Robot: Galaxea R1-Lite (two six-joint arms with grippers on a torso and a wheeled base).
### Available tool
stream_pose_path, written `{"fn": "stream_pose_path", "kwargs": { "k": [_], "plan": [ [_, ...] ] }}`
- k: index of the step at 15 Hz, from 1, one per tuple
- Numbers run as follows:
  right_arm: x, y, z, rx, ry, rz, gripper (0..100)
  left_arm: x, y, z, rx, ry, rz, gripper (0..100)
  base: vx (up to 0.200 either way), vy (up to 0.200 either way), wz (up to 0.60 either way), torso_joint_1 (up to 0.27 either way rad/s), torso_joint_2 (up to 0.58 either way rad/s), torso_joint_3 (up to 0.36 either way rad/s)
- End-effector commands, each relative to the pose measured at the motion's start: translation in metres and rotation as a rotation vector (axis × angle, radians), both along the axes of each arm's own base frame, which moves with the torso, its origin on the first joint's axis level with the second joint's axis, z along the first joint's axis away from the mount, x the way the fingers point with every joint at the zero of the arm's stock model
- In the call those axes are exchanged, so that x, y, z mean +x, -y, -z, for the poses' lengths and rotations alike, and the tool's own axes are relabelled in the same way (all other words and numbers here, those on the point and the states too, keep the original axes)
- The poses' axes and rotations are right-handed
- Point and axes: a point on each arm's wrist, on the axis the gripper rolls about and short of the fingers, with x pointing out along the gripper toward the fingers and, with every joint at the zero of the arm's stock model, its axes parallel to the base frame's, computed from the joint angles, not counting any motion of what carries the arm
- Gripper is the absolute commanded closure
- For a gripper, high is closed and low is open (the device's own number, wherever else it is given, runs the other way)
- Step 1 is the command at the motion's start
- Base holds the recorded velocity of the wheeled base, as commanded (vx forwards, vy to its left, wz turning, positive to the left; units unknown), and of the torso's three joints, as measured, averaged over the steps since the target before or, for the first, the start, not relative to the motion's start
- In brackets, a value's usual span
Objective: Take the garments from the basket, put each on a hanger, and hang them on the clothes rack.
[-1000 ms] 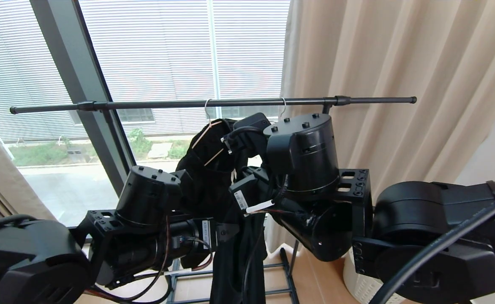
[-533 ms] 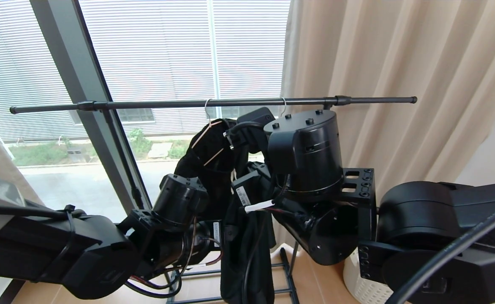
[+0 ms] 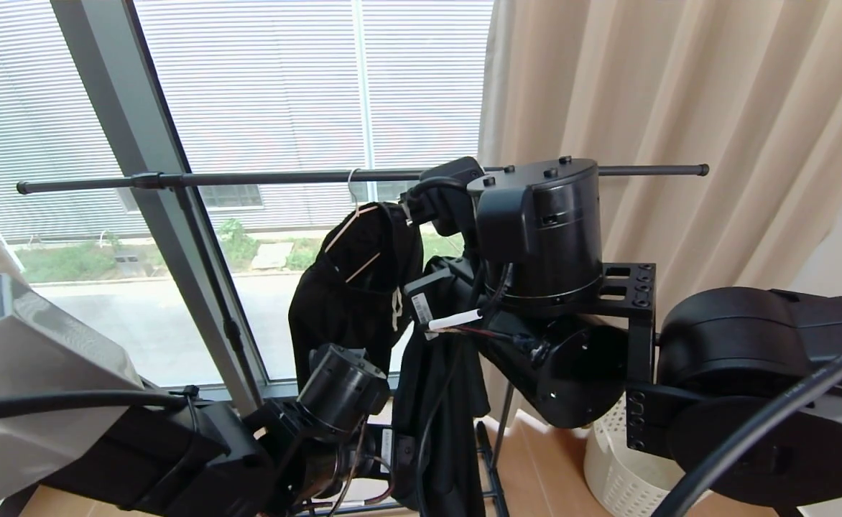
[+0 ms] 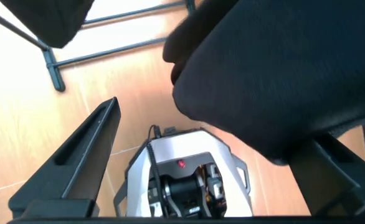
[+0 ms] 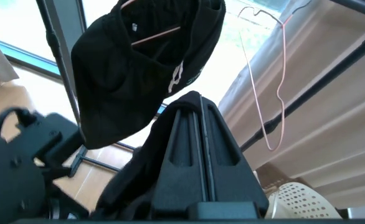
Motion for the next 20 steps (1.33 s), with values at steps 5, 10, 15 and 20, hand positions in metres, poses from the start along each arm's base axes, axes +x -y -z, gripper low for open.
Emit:
{"fn": "stream_pose_path", "kwargs": {
  "k": [5,10,15,20],
  "plan": [
    [0.017,0.016,-0.002,0.006,0.002,0.066,100,-0.013,0.008,0.0,0.015,0.005,0.038,100,0.0,0.0,0.0,0.0,0.0,0.0],
    [0.021,0.056,-0.015,0.022,0.021,0.165,100,-0.005,-0.022,-0.053,-0.032,0.163,0.021,100,0.0,0.0,0.0,0.0,0.0,0.0],
    [0.011,0.09,0.002,-0.033,-0.029,0.201,100,0.018,-0.047,-0.096,0.006,0.322,0.006,100,0.0,0.0,0.0,0.0,0.0,0.0],
    [0.002,0.093,0.036,-0.06,-0.076,0.117,100,0.03,-0.038,-0.147,0.028,0.254,0.047,100,0.0,0.0,0.0,0.0,0.0,0.0]
  ]
}}
